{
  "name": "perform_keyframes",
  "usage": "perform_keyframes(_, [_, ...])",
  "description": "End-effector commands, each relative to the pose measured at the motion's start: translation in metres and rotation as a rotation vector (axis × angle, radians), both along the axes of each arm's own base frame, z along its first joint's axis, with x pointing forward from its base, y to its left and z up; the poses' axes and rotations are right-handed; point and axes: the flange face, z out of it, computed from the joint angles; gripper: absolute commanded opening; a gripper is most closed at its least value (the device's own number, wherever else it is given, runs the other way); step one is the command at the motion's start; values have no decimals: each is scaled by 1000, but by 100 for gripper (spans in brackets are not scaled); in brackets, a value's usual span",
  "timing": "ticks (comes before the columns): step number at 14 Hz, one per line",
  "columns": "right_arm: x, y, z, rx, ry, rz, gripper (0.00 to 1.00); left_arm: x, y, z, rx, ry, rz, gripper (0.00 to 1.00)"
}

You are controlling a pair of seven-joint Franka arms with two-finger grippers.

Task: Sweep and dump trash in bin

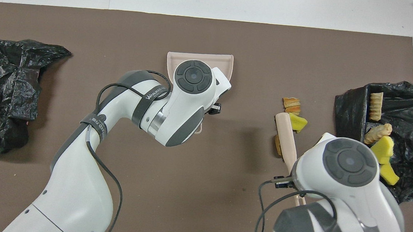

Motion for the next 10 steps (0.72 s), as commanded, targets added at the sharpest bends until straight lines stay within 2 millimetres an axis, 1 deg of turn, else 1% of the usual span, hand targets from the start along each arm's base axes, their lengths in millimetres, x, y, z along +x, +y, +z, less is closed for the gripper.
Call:
perform_keyframes(1, [36, -65, -16, -8, -36, 86, 0, -6, 1, -2, 23, 20, 4, 0])
perform_keyframes(2, [49, -96, -30, -35, -26, 126, 0, -5, 1, -1, 22, 19, 5, 0])
perform_keyframes(3, [61, -124, -44, -63, -35, 140, 0, -3, 5, 6, 17, 11, 5, 0])
perform_keyframes(4, [68, -140, -52, -87, -42, 151, 0, 0, 9, 11, 14, 4, 5, 0])
perform_keyframes(5, [71, -143, -59, -95, -33, 153, 0, 2, 14, 23, 6, -10, 5, 0])
perform_keyframes(6, [71, -143, -68, -91, -17, 147, 0, 3, 24, 30, 18, -3, -15, 0])
perform_keyframes(7, [72, -143, -80, -86, 5, 133, 0, 2, 32, 39, 32, 13, -94, 0])
perform_keyframes(8, [71, -142, -87, -87, 13, 115, 0, 3, 42, 50, 39, 19, -183, 0])
perform_keyframes(9, [69, -137, -89, -92, 20, 102, 0, 9, 61, 58, 43, 27, -230, 0])
perform_keyframes(10, [66, -131, -90, -90, 27, 82, 0, 9, 71, 64, 49, 38, -290, 0])
